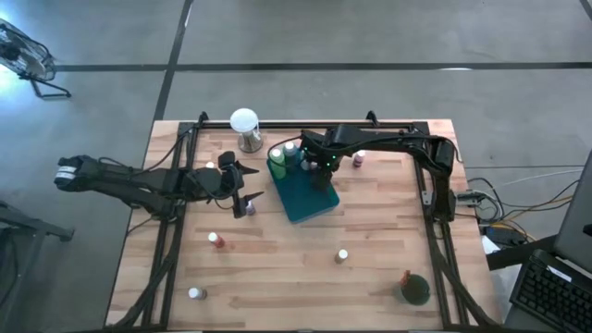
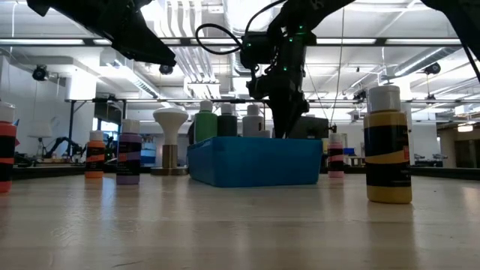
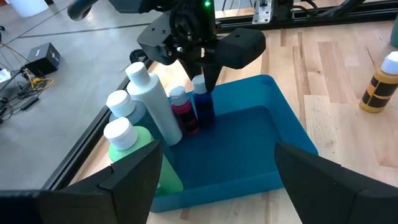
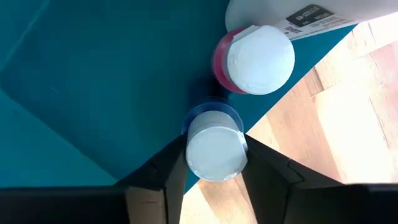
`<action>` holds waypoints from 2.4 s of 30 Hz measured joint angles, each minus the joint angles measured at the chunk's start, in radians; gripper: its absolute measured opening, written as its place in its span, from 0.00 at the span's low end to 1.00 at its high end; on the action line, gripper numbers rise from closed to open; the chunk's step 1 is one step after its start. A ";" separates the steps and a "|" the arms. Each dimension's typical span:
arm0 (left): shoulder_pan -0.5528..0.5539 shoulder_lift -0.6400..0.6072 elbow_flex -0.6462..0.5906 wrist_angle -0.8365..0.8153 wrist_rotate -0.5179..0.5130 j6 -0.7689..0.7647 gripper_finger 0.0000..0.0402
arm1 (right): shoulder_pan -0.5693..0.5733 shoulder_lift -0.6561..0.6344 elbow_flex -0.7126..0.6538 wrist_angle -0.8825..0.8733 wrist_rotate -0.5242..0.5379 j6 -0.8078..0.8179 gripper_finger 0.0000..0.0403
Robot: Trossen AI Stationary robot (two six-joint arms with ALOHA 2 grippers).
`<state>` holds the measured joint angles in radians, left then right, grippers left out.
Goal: Pick & Place Paint Supplies
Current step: Put the blue paint bottle into the blue bin, then put the light pink paint bottle into the blue bin
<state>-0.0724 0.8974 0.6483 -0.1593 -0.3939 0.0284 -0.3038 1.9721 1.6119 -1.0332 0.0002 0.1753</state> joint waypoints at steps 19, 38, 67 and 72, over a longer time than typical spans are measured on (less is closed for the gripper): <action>0.000 0.000 0.000 -0.019 0.000 -0.001 0.78 | 0.000 -0.045 0.000 -0.064 -0.029 -0.022 0.42; 0.000 0.000 0.000 -0.021 0.013 -0.011 0.78 | -0.138 -0.227 -0.014 -0.235 0.132 0.106 0.56; 0.000 0.000 0.000 -0.020 0.013 -0.038 0.78 | -0.301 -0.308 -0.367 0.025 0.052 0.074 0.58; 0.000 0.000 0.000 -0.020 0.013 -0.037 0.78 | -0.301 -0.308 -0.373 0.037 0.052 0.061 0.55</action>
<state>-0.0727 0.8978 0.6483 -0.1791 -0.3809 -0.0090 -0.6052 1.6646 1.2392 -0.9965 0.0518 0.2361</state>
